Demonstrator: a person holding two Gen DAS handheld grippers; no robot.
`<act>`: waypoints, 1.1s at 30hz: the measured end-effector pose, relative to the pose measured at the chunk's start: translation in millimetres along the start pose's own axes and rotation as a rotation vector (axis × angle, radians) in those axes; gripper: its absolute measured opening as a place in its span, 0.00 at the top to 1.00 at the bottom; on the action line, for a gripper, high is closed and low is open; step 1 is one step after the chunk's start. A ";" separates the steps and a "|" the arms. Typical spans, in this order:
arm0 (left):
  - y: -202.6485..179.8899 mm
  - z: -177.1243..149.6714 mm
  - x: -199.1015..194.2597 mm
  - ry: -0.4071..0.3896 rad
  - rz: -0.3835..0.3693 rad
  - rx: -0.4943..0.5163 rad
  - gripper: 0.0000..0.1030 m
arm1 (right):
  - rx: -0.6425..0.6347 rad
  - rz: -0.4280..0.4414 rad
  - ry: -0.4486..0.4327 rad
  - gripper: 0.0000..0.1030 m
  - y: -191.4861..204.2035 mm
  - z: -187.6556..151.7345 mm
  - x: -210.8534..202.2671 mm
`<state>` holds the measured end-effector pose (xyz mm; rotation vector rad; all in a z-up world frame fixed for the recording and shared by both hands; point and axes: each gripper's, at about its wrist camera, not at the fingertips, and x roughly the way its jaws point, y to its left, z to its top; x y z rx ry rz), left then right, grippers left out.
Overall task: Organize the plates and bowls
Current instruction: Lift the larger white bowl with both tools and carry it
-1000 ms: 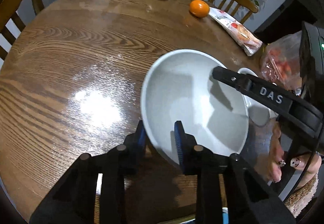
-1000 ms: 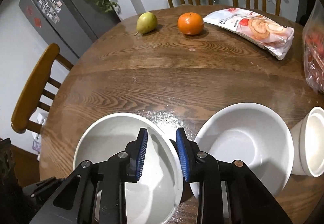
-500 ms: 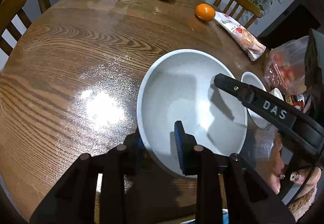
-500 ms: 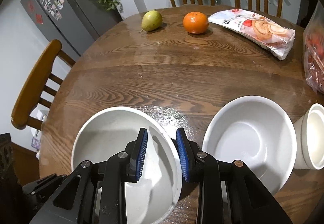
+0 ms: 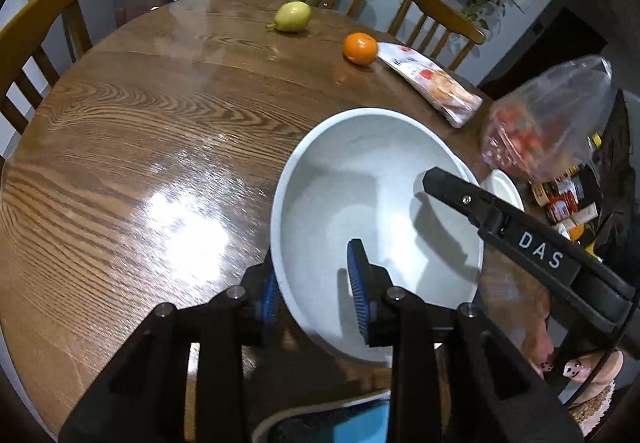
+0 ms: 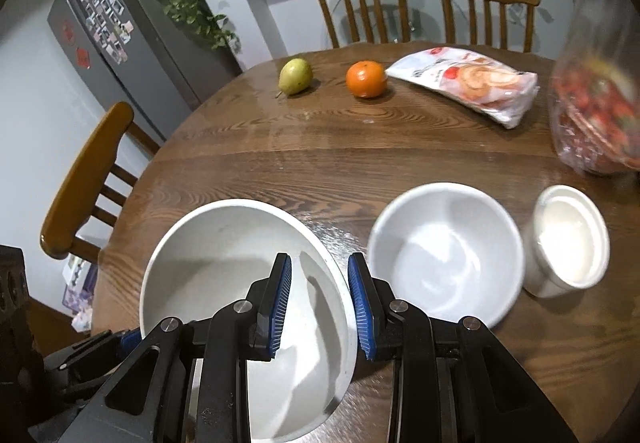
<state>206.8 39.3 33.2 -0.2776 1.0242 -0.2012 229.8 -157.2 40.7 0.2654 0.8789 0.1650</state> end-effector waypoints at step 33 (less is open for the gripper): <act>-103.3 -57.9 32.0 0.118 0.003 0.171 0.69 | 0.121 -0.029 -0.094 0.68 -103.5 -70.6 -63.3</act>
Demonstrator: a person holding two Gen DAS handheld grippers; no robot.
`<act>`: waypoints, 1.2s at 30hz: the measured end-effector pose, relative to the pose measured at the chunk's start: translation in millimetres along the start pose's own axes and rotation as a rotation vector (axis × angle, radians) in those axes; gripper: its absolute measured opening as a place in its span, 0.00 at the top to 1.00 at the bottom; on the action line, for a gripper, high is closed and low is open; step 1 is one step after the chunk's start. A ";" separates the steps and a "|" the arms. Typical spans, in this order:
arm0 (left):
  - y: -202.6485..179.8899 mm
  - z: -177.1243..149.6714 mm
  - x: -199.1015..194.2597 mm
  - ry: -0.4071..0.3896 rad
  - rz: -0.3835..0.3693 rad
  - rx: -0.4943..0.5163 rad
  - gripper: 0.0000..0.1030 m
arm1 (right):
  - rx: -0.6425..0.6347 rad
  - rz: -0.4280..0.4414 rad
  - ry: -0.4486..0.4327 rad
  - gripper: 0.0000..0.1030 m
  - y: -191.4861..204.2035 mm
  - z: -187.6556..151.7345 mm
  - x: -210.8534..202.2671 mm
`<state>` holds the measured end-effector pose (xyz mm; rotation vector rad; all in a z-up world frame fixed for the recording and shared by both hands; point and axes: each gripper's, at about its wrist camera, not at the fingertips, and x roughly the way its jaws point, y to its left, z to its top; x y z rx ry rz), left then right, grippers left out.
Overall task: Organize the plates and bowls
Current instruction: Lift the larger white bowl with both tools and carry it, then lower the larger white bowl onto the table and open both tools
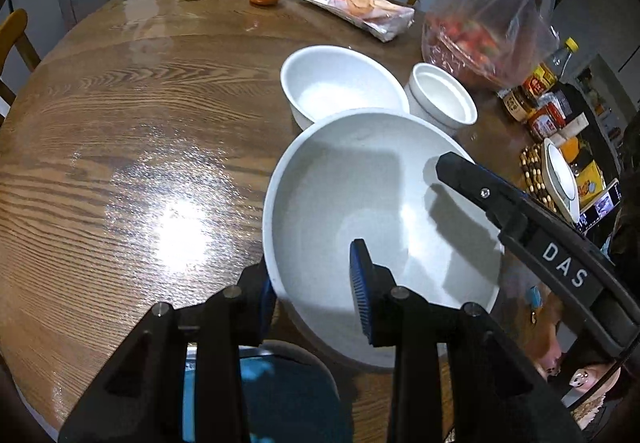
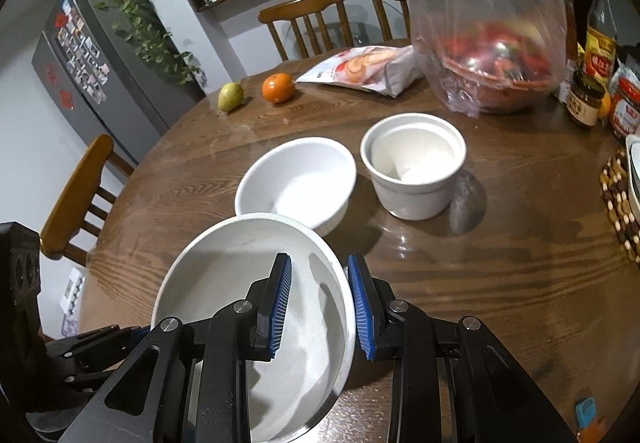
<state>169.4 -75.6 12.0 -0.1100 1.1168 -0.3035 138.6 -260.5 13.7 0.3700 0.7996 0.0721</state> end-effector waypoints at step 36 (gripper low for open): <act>-23.1 -12.6 27.5 0.087 0.067 -0.049 0.63 | 0.086 0.021 0.111 0.68 -38.0 -9.1 11.6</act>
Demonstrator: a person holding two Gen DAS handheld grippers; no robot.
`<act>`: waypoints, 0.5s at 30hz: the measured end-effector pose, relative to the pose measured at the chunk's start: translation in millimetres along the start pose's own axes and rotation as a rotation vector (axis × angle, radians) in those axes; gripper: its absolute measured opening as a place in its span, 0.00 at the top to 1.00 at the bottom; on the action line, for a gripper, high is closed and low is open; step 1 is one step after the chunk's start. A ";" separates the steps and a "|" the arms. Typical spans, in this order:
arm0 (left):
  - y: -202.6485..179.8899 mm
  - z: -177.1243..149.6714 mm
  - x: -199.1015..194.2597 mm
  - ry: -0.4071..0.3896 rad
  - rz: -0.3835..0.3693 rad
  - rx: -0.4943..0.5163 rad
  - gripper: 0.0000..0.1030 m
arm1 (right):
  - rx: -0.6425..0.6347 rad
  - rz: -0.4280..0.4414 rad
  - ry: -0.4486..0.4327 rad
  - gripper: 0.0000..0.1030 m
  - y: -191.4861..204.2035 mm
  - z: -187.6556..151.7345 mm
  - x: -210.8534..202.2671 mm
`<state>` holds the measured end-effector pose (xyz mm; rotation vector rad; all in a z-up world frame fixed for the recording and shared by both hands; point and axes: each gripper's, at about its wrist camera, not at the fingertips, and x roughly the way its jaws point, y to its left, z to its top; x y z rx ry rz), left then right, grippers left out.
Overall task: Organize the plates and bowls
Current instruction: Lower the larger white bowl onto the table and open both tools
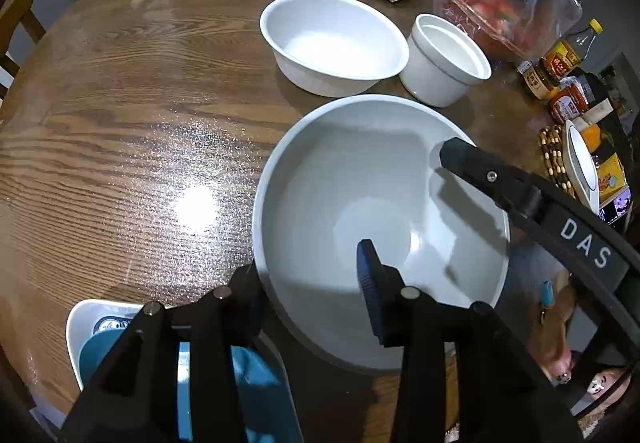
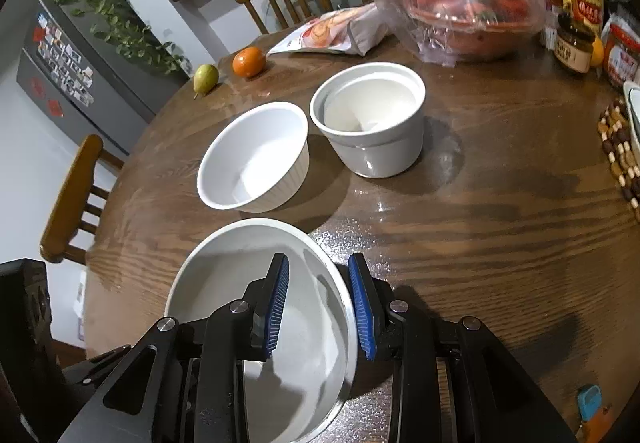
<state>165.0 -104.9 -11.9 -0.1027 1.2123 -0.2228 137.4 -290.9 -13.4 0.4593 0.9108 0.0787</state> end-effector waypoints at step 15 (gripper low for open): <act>-5.5 1.0 8.2 0.020 -0.008 -0.014 0.62 | 0.014 -0.021 0.020 0.68 -3.0 -0.1 5.8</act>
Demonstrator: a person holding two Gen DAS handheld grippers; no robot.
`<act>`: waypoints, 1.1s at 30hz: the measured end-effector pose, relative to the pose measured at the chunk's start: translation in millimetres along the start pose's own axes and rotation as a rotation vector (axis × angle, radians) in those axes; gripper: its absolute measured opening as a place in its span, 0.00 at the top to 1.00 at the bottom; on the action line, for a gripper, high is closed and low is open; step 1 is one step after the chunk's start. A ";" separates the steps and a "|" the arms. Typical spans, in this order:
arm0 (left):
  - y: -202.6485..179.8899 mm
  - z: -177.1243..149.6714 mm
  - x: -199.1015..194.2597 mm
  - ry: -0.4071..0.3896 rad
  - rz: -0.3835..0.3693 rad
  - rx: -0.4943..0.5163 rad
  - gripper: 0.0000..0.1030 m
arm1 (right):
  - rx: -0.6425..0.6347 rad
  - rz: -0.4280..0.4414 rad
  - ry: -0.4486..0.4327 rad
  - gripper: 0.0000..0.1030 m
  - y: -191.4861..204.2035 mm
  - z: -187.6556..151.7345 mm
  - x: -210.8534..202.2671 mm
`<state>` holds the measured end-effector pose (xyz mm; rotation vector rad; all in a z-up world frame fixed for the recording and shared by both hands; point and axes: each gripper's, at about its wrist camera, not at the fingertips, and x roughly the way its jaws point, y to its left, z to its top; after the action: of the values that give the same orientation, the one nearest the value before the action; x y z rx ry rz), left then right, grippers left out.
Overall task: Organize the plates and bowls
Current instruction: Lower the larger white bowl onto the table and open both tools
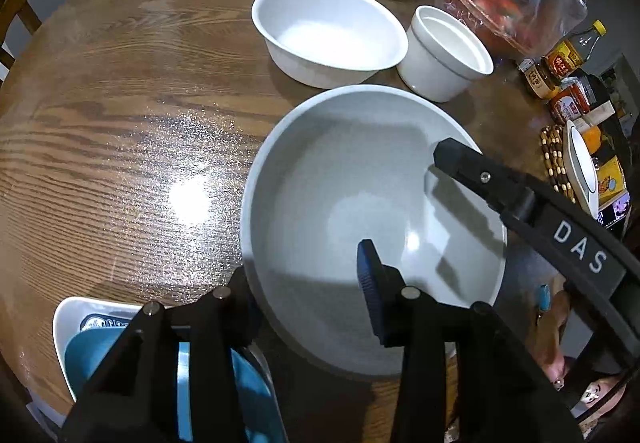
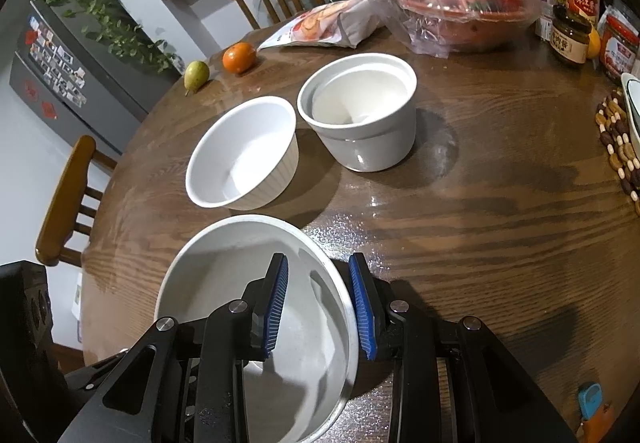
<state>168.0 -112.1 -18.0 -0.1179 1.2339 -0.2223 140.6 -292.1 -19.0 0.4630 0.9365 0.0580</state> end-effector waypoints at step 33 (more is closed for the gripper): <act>24.4 -3.8 -23.3 -0.035 -0.033 -0.057 0.55 | 0.053 -0.024 0.008 0.46 -13.5 4.6 11.2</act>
<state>159.6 -82.9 -2.9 -0.1910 1.2040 -0.2125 148.9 -303.1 -30.8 0.5011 0.9533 0.0132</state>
